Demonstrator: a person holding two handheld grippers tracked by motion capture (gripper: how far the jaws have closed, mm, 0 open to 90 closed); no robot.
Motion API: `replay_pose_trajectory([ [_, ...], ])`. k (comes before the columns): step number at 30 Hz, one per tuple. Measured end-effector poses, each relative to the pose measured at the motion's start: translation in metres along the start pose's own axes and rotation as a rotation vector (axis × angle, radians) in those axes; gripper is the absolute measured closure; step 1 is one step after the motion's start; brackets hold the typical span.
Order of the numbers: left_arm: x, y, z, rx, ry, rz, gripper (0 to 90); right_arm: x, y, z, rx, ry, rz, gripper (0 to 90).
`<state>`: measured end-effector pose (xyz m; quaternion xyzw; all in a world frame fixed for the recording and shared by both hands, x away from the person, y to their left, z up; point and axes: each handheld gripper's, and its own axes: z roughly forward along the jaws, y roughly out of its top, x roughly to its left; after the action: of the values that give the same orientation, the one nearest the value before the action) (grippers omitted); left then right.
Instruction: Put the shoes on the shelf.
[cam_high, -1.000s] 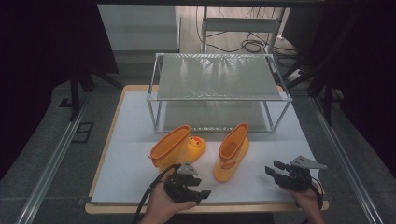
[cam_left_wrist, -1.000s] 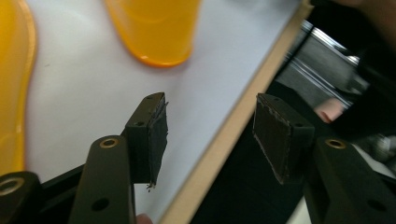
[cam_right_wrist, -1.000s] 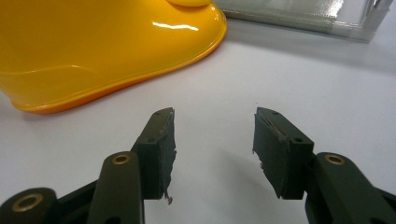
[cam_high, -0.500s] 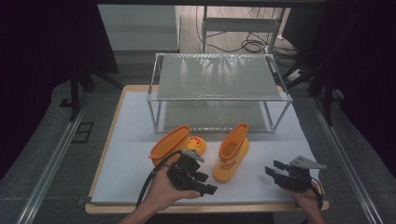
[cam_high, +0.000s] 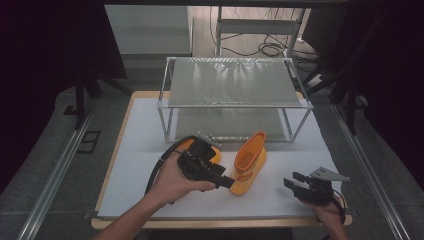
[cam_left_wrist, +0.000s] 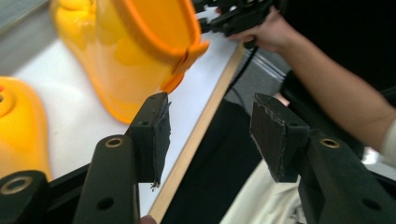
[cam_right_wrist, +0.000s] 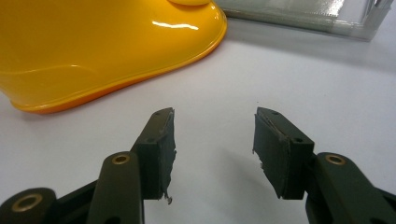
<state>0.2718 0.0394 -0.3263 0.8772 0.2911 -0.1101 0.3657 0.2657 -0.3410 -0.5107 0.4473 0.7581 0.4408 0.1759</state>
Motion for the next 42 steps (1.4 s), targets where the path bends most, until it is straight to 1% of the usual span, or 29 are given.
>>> replay_pose_trajectory([
  [2,0.001,0.010,0.001,0.021,0.026,0.011,48.7,0.000,0.000,0.000,-0.001,-0.001,0.002,47.9],
  [3,0.002,0.015,0.001,0.027,0.031,0.010,48.8,0.000,0.000,0.000,-0.001,0.000,0.002,48.0],
  [6,0.003,0.027,0.000,0.019,0.016,0.000,48.9,0.000,0.000,-0.001,-0.003,-0.001,-0.003,48.0],
  [8,0.004,0.035,0.001,0.019,0.021,-0.004,48.9,-0.001,0.001,-0.002,-0.008,-0.001,0.004,48.0],
  [10,0.006,0.042,0.002,0.023,0.017,-0.014,48.9,-0.002,0.001,-0.002,-0.010,-0.003,0.004,48.0],
  [16,0.015,0.064,0.011,0.060,0.048,-0.029,50.3,-0.003,0.001,-0.004,-0.014,-0.004,0.009,48.0],
  [20,0.020,0.075,0.019,0.068,0.070,-0.050,51.4,-0.003,0.001,-0.004,-0.013,-0.003,0.010,48.0],
  [25,0.031,0.084,0.028,0.086,0.089,-0.084,52.1,-0.003,0.001,-0.004,-0.014,-0.002,0.010,48.0],
  [28,0.038,0.087,0.034,0.107,0.097,-0.104,52.1,-0.003,0.001,-0.004,-0.014,-0.002,0.009,48.0],
  [30,0.042,0.088,0.038,0.125,0.107,-0.109,52.6,-0.004,0.001,-0.004,-0.014,-0.003,0.008,48.0],
  [32,0.046,0.090,0.045,0.145,0.106,-0.117,52.9,-0.003,0.001,-0.004,-0.012,-0.002,0.008,48.0],
  [34,0.048,0.092,0.051,0.164,0.121,-0.118,53.5,-0.003,0.001,-0.003,-0.011,-0.002,0.009,48.0],
  [36,0.049,0.094,0.058,0.188,0.125,-0.120,54.6,-0.003,0.001,-0.003,-0.011,-0.003,0.007,48.0],
  [40,0.052,0.097,0.070,0.208,0.137,-0.133,61.8,-0.004,0.000,-0.003,-0.010,-0.005,0.006,48.0],
  [42,0.053,0.097,0.073,0.213,0.140,-0.136,66.9,-0.004,0.000,-0.003,-0.009,-0.007,0.008,48.0],
])
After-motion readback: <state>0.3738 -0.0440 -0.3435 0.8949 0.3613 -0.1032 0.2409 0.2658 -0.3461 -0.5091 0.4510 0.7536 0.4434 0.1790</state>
